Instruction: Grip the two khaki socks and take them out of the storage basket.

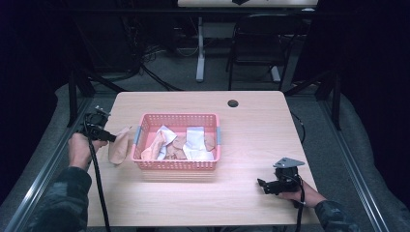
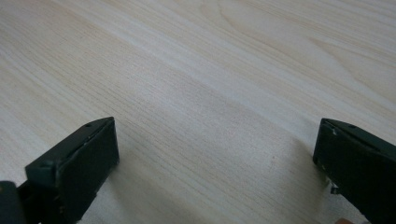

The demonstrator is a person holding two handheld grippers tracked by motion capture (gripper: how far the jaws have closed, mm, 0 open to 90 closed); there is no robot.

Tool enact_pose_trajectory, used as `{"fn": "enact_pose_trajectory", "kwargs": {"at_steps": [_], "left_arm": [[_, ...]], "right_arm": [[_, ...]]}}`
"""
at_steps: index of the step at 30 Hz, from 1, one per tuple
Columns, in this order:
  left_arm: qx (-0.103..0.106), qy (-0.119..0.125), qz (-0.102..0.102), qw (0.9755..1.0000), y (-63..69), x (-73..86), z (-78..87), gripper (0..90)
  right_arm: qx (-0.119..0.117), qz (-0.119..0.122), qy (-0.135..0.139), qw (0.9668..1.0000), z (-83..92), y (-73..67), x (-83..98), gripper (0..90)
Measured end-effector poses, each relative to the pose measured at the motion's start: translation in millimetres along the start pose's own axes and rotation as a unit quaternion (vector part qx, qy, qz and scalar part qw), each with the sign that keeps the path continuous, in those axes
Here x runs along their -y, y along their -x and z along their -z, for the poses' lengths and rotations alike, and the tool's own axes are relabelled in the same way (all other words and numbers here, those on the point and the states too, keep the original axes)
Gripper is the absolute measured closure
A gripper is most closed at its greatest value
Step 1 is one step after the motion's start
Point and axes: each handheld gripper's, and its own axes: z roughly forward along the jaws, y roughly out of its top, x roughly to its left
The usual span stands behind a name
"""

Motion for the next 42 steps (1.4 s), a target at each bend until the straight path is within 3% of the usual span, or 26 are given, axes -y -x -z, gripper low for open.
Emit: {"fn": "enact_pose_trajectory", "kwargs": {"at_steps": [8, 14, 18, 20, 21, 22, 23, 24, 26, 31, 37, 42], "left_arm": [[0.001, -0.008, 0.014, 0.9999, -3.3, 6.7, -12.9, 86.6], [0.001, -0.015, 0.035, 0.9993, -6.9, 9.8, -31.5, 86.5], [0.004, -0.019, 0.037, 0.9991, -7.3, 10.9, -37.1, 85.9], [0.024, -0.018, 0.045, 0.9985, -7.4, 13.1, -39.5, 75.2], [0.024, -0.018, 0.045, 0.9985, -7.4, 13.1, -39.5, 67.7], [0.032, -0.018, 0.047, 0.9982, -7.7, 13.4, -37.7, 67.7], [0.037, -0.012, 0.048, 0.9981, -7.5, 13.9, -35.4, 59.7], [0.033, -0.004, 0.045, 0.9984, -6.4, 13.7, -29.5, 45.6], [0.03, 0.003, 0.045, 0.9985, -5.9, 13.4, -24.8, 33.1], [0.025, 0.019, 0.047, 0.9984, -7.1, 13.1, -6.5, 23.8], [0.024, 0.041, 0.034, 0.9983, -2.0, 10.8, 14.6, 6.3], [0.02, 0.068, 0.028, 0.9971, 5.5, 2.5, 33.4, 0.7]], "right_arm": [[-0.001, -0.002, 0.001, 1.0, -0.1, -0.2, 0.0, 0.0], [-0.001, -0.003, 0.001, 1.0, -0.2, -0.2, -0.1, 0.0], [-0.002, -0.003, 0.001, 1.0, -0.2, -0.2, -0.2, 0.0], [-0.001, -0.003, 0.001, 1.0, -0.1, -0.2, -0.2, 0.0], [-0.002, -0.003, 0.002, 1.0, -0.3, -0.2, -0.1, 0.0], [-0.002, -0.003, 0.002, 1.0, -0.3, -0.2, -0.1, 0.0], [-0.002, -0.002, 0.004, 1.0, -0.5, -0.1, 0.0, 0.0], [-0.002, -0.002, 0.004, 1.0, -0.6, -0.1, 0.0, 0.0], [-0.002, -0.003, 0.004, 1.0, -0.6, -0.1, 0.0, 0.0], [-0.003, 0.001, -0.002, 1.0, 0.2, 0.5, -0.5, 0.0], [-0.002, -0.003, 0.001, 1.0, -0.2, -0.1, -0.2, 0.0], [-0.005, 0.004, -0.003, 1.0, 0.0, 1.3, -0.5, 0.0]]}}
